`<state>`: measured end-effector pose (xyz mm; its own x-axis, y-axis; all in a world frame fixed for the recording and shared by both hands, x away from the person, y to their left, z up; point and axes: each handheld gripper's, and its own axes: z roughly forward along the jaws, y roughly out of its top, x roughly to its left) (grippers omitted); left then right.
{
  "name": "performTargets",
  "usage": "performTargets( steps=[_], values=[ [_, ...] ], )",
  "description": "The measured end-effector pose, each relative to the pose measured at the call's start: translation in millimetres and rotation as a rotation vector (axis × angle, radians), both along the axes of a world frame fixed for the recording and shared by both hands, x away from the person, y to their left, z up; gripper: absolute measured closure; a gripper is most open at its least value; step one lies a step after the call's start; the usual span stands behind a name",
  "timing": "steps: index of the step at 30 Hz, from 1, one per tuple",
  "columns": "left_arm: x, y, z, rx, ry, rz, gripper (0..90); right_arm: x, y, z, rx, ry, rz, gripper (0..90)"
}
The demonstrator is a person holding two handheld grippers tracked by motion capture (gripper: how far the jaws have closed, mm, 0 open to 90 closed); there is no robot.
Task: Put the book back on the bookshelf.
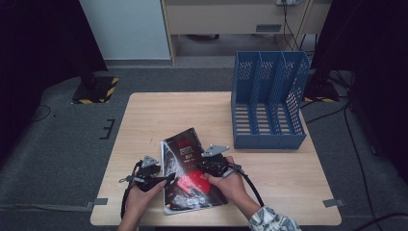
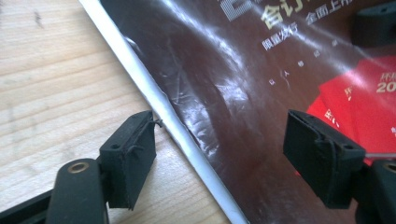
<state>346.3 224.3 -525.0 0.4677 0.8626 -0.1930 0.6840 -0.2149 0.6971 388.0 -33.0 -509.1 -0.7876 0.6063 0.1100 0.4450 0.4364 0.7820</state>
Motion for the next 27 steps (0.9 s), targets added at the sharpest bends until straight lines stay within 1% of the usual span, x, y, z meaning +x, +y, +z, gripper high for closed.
performTargets(
  steps=[3, 6, 10, 11, 17, 18, 20, 22, 23, 24, 25, 27],
  values=[
    [0.2, -1.5, -0.8, 0.002, 0.005, -0.016, 25.8, -0.5, 0.0, 0.5, 0.004, -0.009, -0.008, 82.9],
    [0.2, -1.4, -0.8, -0.003, 0.007, -0.015, 25.8, 0.3, -0.7, 1.1, 0.008, -0.011, -0.02, 83.1],
    [0.4, -0.8, -0.5, -0.003, 0.009, -0.017, 25.8, 2.8, -3.2, 1.6, 0.014, -0.018, -0.05, 83.6],
    [0.4, -1.3, -0.5, -0.004, 0.009, -0.021, 26.3, 4.1, -4.5, 1.9, 0.015, -0.014, -0.06, 83.6],
    [0.0, -3.5, -0.6, -0.012, 0.013, -0.041, 28.1, 5.1, -7.0, 1.8, 0.019, -0.012, -0.078, 83.6],
    [-0.1, -4.0, -0.5, -0.02, 0.017, -0.046, 28.2, 5.0, -7.3, 1.7, 0.02, -0.014, -0.077, 83.6],
    [-0.8, -5.4, -0.8, -0.041, 0.022, -0.062, 31.6, 4.5, -7.2, 2.0, 0.024, -0.011, -0.079, 83.6],
    [-1.4, -7.6, -0.8, -0.015, 0.009, -0.068, 33.5, 4.9, -7.0, 2.6, 0.023, -0.012, -0.074, 83.5],
    [-1.6, -8.2, -0.8, -0.002, 0.001, -0.068, 38.2, 5.5, -6.5, 3.5, 0.015, -0.009, -0.065, 83.1],
    [-1.7, -8.1, -1.0, 0.005, -0.006, -0.069, 38.2, 5.5, -6.5, 3.5, 0.015, -0.009, -0.065, 83.1],
    [-1.5, -7.0, -1.6, -0.001, -0.011, -0.068, 41.7, 6.8, -6.6, 4.5, 0.017, 0.004, -0.054, 82.3],
    [-1.3, -6.5, -1.8, -0.004, -0.011, -0.069, 42.6, 7.2, -6.8, 5.3, 0.014, 0.01, -0.046, 81.7]
  ],
)
